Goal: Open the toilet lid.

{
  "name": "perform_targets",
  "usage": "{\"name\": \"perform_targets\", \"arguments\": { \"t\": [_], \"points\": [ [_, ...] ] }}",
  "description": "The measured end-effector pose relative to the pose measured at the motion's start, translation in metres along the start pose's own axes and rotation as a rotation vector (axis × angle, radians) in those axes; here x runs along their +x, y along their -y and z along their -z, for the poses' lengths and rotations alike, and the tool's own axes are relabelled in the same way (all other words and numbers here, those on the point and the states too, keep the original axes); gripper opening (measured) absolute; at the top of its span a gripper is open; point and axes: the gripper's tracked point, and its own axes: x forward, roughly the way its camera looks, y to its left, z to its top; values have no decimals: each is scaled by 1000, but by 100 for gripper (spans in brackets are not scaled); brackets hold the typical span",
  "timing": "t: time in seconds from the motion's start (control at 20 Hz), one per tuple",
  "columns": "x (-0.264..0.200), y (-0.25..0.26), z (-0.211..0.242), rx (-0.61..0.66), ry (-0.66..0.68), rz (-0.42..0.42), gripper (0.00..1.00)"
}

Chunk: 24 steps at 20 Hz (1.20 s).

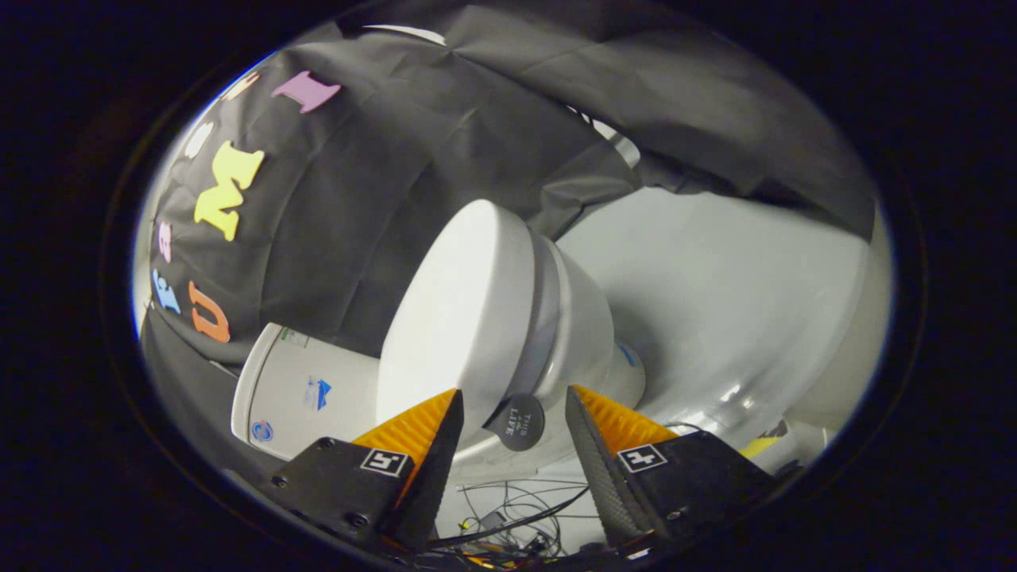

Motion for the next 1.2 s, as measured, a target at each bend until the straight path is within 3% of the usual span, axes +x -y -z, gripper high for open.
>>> {"name": "perform_targets", "arguments": {
  "t": [0.3,0.55,0.6,0.75,1.0,1.2],
  "points": [
    [12,1,12,92,-37,-33,64],
    [19,-1,14,174,-78,-82,29],
    [19,0,13,199,-81,-92,28],
    [14,-4,10,279,-88,-126,11],
    [14,-8,13,323,-112,-119,8],
    [15,-12,13,260,-105,-67,7]
  ]
}}
